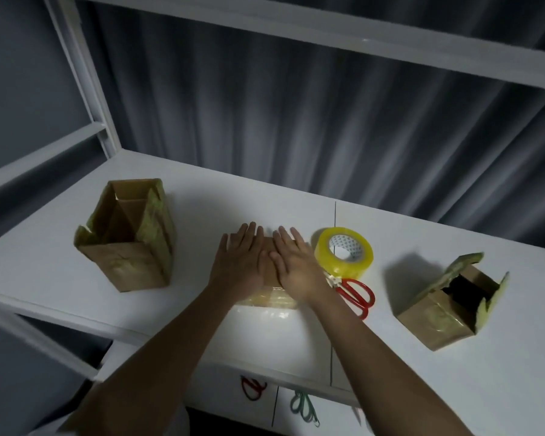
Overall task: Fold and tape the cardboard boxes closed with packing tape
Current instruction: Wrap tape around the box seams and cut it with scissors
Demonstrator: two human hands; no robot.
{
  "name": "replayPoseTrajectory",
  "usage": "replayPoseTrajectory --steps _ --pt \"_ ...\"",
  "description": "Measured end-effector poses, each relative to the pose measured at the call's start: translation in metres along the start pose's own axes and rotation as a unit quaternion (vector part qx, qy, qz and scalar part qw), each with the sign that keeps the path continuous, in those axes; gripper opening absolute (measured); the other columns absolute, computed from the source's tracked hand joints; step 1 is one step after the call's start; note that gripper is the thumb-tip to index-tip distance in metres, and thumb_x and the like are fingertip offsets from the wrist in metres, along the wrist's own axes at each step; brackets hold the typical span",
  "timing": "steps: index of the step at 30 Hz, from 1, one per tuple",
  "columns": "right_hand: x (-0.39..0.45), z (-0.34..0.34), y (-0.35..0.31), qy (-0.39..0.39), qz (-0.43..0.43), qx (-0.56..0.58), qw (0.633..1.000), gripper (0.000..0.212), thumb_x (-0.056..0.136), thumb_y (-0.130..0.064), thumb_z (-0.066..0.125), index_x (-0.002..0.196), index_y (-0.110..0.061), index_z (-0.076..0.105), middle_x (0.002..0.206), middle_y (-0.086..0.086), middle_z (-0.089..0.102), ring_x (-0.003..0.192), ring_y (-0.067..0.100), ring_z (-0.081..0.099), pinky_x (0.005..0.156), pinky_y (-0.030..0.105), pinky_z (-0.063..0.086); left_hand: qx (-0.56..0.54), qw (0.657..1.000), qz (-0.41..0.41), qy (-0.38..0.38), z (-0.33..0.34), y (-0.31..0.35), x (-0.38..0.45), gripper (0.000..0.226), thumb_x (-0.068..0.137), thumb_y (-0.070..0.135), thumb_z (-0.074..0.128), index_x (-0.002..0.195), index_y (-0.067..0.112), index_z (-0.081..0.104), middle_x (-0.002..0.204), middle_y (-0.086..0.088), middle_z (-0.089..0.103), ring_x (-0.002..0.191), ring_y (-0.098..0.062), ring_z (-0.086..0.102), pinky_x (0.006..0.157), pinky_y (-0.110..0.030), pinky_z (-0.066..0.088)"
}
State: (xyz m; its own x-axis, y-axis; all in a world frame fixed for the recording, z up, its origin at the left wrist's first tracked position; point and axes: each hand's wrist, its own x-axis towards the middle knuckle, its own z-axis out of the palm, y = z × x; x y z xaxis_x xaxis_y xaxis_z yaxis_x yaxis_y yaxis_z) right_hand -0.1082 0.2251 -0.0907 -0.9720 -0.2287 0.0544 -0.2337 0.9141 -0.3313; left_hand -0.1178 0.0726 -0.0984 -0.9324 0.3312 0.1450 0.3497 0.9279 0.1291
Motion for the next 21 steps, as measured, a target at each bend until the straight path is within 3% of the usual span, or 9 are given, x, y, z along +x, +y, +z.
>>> replayPoseTrajectory --steps 3,5,7,9,12,14,17,21 --pt "-0.028 0.006 0.000 -0.030 -0.011 0.002 0.999 0.054 0.104 -0.037 0.019 0.153 -0.020 0.004 0.160 -0.008 -0.003 0.145 0.008 -0.014 0.119 0.037 -0.007 -0.009 0.999 -0.020 -0.041 0.004 0.003 0.005 0.079 0.081 0.043 -0.018 0.151 0.017 0.007 0.160 -0.002 0.005 0.146 -0.019 0.003 0.117 -0.046 0.007" --pt "-0.049 0.007 0.005 -0.035 -0.060 -0.006 0.998 0.055 0.104 -0.037 0.021 0.153 -0.017 0.004 0.158 -0.008 -0.005 0.143 0.003 -0.016 0.118 0.030 -0.009 -0.014 0.998 -0.031 -0.045 0.004 0.004 0.004 0.070 0.086 0.041 -0.009 0.151 0.019 0.003 0.160 -0.001 0.001 0.147 -0.018 -0.001 0.118 -0.045 0.003" --pt "-0.062 0.004 0.007 -0.021 -0.068 0.104 0.992 0.054 0.102 -0.034 0.036 0.151 -0.018 0.019 0.157 -0.012 0.005 0.144 -0.001 -0.006 0.119 0.024 -0.001 -0.028 0.999 -0.024 -0.028 0.005 0.001 0.005 0.069 0.088 0.043 -0.005 0.151 0.018 0.008 0.159 -0.002 0.006 0.147 -0.019 0.002 0.118 -0.044 0.009" --pt "-0.062 -0.001 0.014 0.003 -0.017 0.281 0.960 0.065 0.092 -0.033 0.061 0.148 -0.026 0.029 0.156 -0.015 0.018 0.144 -0.001 0.012 0.117 0.021 0.015 -0.049 0.999 -0.017 -0.006 0.004 -0.002 0.003 0.075 0.086 0.046 -0.007 0.150 0.016 0.018 0.156 -0.003 0.021 0.144 -0.021 0.014 0.114 -0.040 0.026" --pt "-0.045 -0.006 0.027 -0.067 0.035 0.343 0.936 0.128 0.061 -0.044 0.087 0.150 -0.039 -0.005 0.156 -0.016 0.013 0.143 0.003 0.017 0.116 0.029 0.025 -0.118 0.993 -0.014 0.022 0.001 -0.007 -0.001 0.060 0.095 0.044 0.012 0.145 0.017 0.030 0.147 0.000 0.034 0.138 -0.019 0.023 0.104 -0.035 0.035" --pt "-0.033 -0.004 0.027 -0.102 0.029 0.340 0.935 0.142 0.051 -0.042 0.092 0.145 -0.048 -0.015 0.154 -0.012 0.019 0.140 0.007 0.026 0.113 0.038 0.033 -0.186 0.982 -0.017 0.017 0.000 -0.015 -0.002 0.047 0.101 0.036 0.029 0.144 0.018 0.032 0.148 0.001 0.032 0.138 -0.016 0.019 0.109 -0.033 0.028" --pt "-0.017 -0.010 0.018 -0.076 0.007 0.335 0.939 0.140 0.048 -0.042 0.094 0.145 -0.052 -0.006 0.150 -0.012 0.023 0.137 0.010 0.031 0.109 0.041 0.039 -0.292 0.955 -0.028 0.039 -0.003 -0.034 -0.003 0.044 0.101 0.035 0.032 0.140 0.018 0.041 0.144 -0.001 0.037 0.135 -0.016 0.026 0.115 -0.033 0.022" --pt "0.000 -0.024 0.004 -0.056 -0.004 0.336 0.940 0.119 0.062 -0.040 0.087 0.145 -0.052 0.003 0.139 -0.017 0.031 0.128 0.011 0.037 0.098 0.026 0.045 -0.314 0.922 -0.084 0.210 -0.009 -0.043 -0.011 0.049 0.100 0.036 0.023 0.124 0.013 0.059 0.131 -0.004 0.056 0.127 -0.023 0.045 0.108 -0.048 0.035"
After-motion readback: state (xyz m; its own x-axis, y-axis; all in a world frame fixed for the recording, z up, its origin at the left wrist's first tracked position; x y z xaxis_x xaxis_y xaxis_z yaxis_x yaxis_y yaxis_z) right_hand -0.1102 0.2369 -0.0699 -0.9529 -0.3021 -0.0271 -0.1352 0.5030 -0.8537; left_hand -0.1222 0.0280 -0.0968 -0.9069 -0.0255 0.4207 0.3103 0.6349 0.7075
